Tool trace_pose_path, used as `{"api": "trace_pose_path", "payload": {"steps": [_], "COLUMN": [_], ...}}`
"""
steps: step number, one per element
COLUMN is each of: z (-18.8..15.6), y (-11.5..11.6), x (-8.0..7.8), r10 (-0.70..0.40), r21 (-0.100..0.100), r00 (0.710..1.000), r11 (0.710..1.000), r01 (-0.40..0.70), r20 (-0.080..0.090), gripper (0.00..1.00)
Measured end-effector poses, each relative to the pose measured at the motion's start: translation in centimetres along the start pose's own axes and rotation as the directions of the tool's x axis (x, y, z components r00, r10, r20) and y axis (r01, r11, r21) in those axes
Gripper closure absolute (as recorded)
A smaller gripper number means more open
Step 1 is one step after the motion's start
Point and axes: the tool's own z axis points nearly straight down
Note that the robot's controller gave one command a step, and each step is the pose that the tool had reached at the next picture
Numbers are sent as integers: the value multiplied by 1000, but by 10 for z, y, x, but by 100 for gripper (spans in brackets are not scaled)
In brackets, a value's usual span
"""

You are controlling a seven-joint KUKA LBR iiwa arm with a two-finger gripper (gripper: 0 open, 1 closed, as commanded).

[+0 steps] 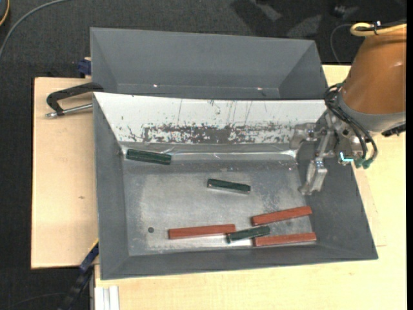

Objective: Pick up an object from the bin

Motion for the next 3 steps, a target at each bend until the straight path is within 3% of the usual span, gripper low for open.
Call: {"api": "trace_pose_path", "payload": {"steps": [1, 2, 3], "z": [107, 160, 159], "y": [35, 26, 26], "x": [35, 37, 35], "r10": [17, 204, 203], "r21": [-1, -1, -1], "r00": [1000, 979, 979], "r11": [1000, 979, 979], "r01": [-17, -204, -203], "r20": [-2, 0, 5], "gripper": [0, 0, 100]}}
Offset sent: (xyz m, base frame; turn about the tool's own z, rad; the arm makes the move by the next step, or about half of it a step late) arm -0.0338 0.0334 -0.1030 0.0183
